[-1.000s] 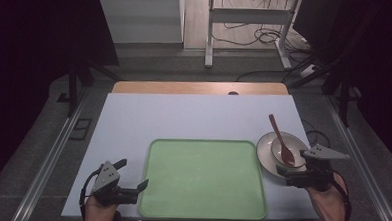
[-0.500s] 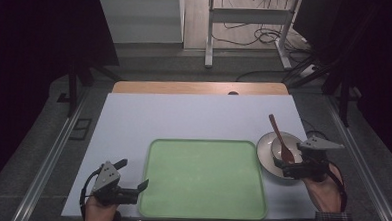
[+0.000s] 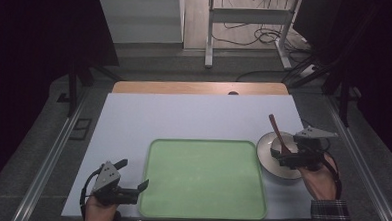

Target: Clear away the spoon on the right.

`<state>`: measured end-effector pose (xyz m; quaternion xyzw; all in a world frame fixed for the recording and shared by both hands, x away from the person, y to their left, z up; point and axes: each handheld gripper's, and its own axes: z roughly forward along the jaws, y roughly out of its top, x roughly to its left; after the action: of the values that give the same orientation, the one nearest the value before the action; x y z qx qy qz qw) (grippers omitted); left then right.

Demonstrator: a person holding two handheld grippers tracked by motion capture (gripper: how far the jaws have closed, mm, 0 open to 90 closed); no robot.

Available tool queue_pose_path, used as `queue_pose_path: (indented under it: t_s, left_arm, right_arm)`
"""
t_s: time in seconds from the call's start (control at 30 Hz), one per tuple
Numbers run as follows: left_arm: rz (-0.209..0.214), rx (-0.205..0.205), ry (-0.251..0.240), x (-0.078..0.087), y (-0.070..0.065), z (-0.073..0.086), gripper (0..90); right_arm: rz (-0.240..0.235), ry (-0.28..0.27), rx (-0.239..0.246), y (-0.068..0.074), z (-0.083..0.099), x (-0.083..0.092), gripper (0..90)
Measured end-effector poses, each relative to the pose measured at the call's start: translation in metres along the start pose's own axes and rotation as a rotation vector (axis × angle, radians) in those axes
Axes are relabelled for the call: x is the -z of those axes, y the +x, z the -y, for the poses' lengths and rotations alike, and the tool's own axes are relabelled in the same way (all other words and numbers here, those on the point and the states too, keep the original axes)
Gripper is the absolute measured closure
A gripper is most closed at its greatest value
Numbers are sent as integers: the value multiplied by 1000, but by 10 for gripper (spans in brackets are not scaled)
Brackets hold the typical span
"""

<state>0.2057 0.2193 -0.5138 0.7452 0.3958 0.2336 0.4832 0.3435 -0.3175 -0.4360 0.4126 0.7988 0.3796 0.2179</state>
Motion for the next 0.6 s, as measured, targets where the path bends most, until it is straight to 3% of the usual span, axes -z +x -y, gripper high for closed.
queue_pose_path:
  t_s: [0.3,0.6]
  left_arm:
    - [2,-1,2,0,0,0,8]
    - [2,-1,2,0,0,0,8]
  right_arm:
    - [51,39,14,0,-12,-14,17]
    - [70,70,-19,-5,-22,-30,42]
